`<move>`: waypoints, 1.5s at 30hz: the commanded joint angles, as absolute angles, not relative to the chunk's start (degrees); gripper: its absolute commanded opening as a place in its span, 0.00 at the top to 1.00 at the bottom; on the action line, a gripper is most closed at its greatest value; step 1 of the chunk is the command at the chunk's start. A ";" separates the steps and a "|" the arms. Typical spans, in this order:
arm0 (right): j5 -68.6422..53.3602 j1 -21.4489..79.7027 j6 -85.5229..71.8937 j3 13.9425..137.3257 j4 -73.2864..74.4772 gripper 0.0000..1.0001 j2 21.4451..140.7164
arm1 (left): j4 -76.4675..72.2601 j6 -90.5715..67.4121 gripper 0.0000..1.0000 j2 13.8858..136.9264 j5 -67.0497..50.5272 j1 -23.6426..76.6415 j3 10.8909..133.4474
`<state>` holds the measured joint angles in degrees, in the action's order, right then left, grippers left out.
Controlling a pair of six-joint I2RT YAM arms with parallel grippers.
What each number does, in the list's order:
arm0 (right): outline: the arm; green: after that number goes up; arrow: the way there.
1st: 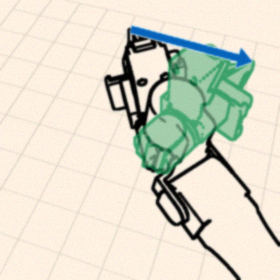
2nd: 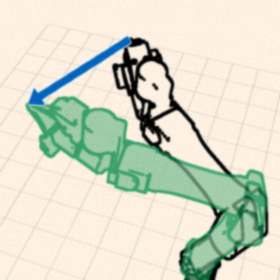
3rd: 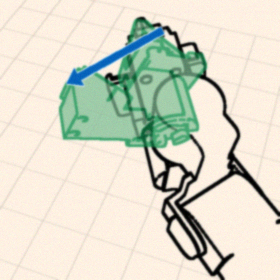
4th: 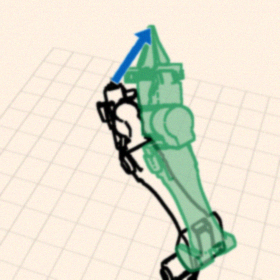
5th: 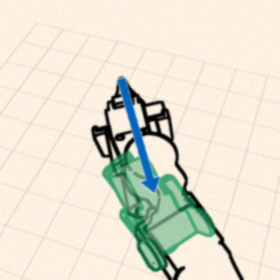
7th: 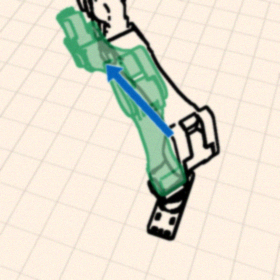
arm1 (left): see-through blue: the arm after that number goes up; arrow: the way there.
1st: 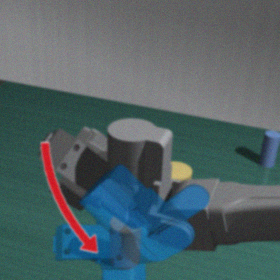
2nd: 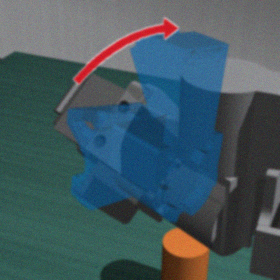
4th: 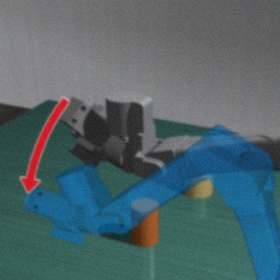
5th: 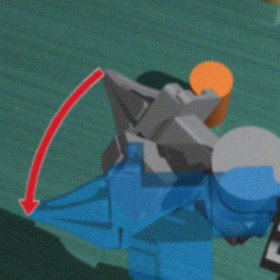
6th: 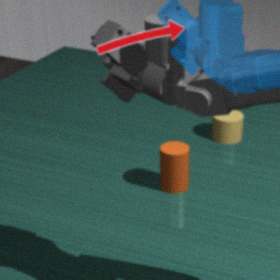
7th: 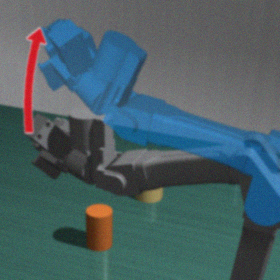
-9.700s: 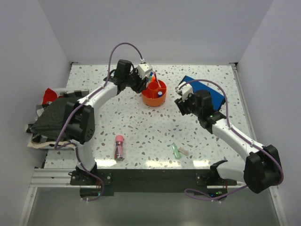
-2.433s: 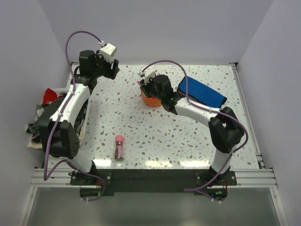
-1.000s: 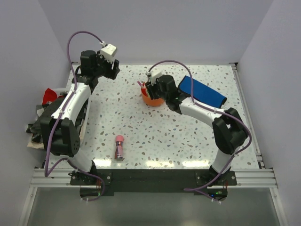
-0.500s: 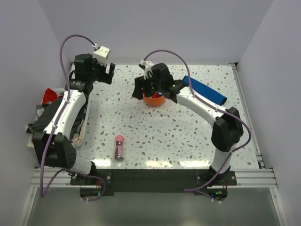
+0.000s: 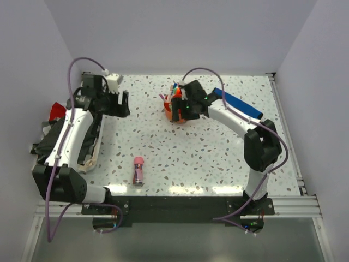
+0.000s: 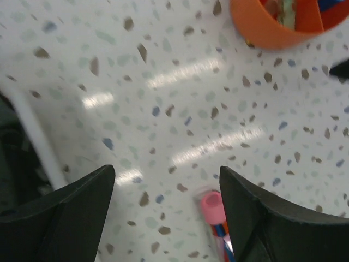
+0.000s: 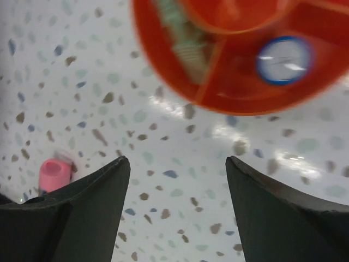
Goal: Sort the stationery into containers
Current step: Pick up the stationery from the center of the board.
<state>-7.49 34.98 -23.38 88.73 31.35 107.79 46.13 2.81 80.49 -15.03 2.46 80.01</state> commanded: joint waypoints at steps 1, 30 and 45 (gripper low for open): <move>-0.18 25.60 -23.47 88.42 34.37 0.25 102.22 | 56.16 -7.89 0.19 75.77 -16.96 9.48 64.83; -3.08 18.72 -23.47 72.34 29.88 0.24 88.08 | 46.50 -19.95 0.21 89.20 -13.98 25.22 44.65; -1.84 16.79 -17.50 62.23 28.65 0.25 74.10 | 43.41 -7.31 0.96 91.07 -16.07 26.81 57.47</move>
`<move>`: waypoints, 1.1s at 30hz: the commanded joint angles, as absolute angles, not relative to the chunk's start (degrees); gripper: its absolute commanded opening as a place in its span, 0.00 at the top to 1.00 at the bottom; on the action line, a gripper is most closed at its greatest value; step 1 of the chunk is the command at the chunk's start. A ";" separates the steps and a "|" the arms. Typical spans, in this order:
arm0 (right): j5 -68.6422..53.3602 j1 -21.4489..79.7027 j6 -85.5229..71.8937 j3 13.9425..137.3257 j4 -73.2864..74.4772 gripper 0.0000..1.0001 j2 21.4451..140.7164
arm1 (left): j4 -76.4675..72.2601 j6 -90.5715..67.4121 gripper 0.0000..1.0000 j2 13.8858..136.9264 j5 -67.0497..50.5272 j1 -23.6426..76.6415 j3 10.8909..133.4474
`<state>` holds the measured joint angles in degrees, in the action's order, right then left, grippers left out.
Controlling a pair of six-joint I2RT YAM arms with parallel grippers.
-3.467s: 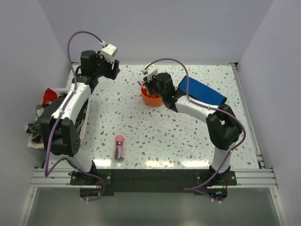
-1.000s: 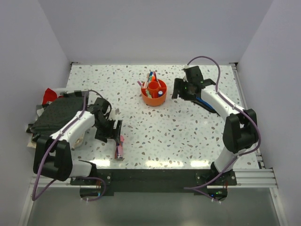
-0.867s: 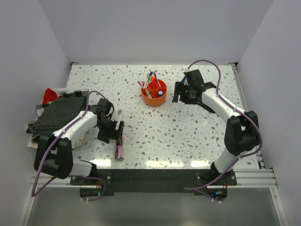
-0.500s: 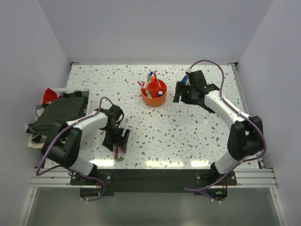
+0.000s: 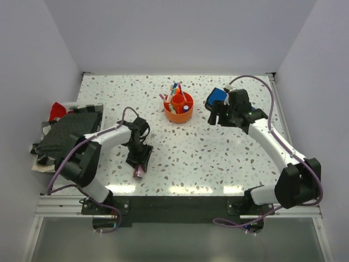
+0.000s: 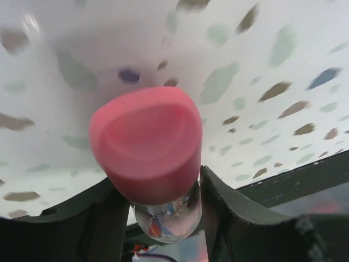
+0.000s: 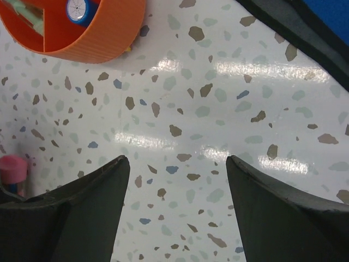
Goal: Sort the stationery into containers
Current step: Pick up the stationery from the center of the board, then place the stationery in the storage box.
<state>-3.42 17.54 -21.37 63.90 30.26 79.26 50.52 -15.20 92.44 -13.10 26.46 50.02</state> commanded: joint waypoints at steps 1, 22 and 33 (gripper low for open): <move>-1.58 16.70 -16.71 61.18 28.74 0.25 72.00 | 44.81 -5.90 1.00 90.45 -17.13 26.81 60.61; -14.41 8.96 3.60 62.15 22.86 0.27 70.76 | -14.92 3.08 1.00 98.25 -35.25 21.45 83.06; -15.56 8.96 -0.27 61.88 18.02 0.23 71.54 | -27.33 5.54 1.00 106.87 -33.66 21.62 83.23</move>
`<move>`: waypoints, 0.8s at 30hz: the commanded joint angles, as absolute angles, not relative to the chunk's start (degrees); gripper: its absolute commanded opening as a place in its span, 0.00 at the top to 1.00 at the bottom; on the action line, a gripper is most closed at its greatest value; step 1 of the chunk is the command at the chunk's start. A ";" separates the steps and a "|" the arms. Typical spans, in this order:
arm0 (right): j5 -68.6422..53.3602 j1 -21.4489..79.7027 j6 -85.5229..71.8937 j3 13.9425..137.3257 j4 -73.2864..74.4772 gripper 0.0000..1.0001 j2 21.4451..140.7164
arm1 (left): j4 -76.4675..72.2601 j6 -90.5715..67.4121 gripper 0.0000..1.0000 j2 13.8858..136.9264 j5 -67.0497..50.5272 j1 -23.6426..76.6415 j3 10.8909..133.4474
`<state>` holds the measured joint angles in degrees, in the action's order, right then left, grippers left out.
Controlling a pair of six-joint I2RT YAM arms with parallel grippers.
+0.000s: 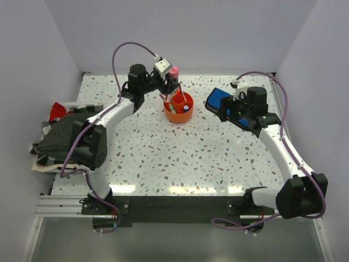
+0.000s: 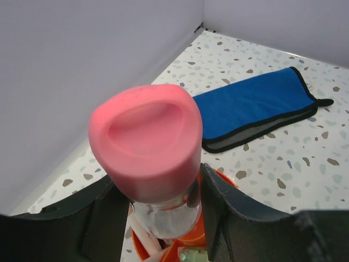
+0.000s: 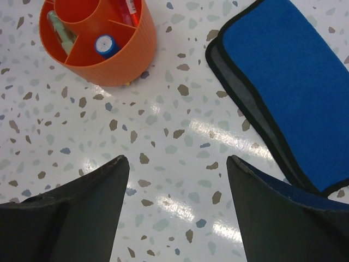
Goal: Sort the stationery into containers
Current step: Place the stationery in the storage box.
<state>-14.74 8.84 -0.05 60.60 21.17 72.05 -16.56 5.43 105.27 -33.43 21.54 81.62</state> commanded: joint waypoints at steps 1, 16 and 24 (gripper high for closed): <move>-15.21 8.96 -0.35 61.61 17.76 0.23 71.37 | -27.33 5.36 1.00 107.48 -33.58 21.71 83.84; -15.29 8.44 -1.05 57.83 17.93 0.23 68.38 | -26.28 4.92 1.00 109.51 -32.78 23.55 80.16; -15.56 7.56 -1.23 55.90 18.28 0.23 66.80 | -26.54 4.75 1.00 111.88 -32.70 23.55 80.42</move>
